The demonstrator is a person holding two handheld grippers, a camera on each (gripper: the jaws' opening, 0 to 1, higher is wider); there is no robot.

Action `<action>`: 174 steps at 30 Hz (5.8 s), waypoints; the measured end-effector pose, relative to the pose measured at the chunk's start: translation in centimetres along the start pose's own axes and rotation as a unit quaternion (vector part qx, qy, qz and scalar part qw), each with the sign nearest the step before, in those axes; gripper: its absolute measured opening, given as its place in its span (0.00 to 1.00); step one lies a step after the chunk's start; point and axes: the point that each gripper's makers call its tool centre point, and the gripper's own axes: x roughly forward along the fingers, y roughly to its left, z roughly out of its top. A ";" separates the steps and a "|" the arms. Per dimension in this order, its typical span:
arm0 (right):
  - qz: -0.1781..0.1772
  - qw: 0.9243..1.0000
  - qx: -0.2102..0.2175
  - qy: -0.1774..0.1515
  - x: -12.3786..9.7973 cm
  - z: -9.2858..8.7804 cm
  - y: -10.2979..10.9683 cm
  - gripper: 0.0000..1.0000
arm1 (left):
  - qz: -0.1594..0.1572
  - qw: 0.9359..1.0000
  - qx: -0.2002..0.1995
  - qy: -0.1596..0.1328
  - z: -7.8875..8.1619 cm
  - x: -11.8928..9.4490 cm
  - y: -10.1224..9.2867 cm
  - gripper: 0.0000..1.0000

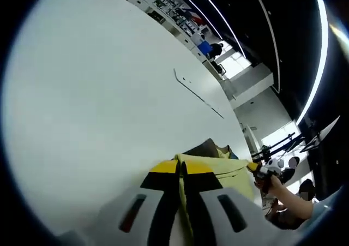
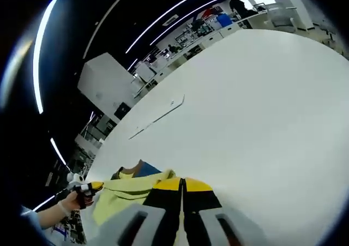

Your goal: Fold the garment on the visible template until the final outline fits inside the template.

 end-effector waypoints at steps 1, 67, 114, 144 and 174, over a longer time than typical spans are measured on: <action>-0.001 1.000 -0.001 0.000 -0.1 0.0 0.0 0.00 | 0.000 1.000 0.002 0.000 0.0 0.0 0.0 0.00; -0.019 0.717 -0.677 0.167 1.2 -0.5 2.2 0.30 | 0.014 0.685 0.717 0.125 0.5 0.3 -2.1 0.27; -0.029 0.839 -0.521 0.157 4.2 1.3 1.6 0.00 | 0.041 0.907 0.395 0.137 1.7 2.0 0.0 0.00; -0.049 0.904 -0.391 0.165 5.1 1.7 0.3 0.00 | 0.073 0.960 0.245 0.114 2.2 2.7 0.9 0.00; 0.045 0.936 -0.335 0.095 0.8 1.1 4.5 1.00 | -0.026 0.946 0.309 0.090 0.7 -0.1 -4.6 0.99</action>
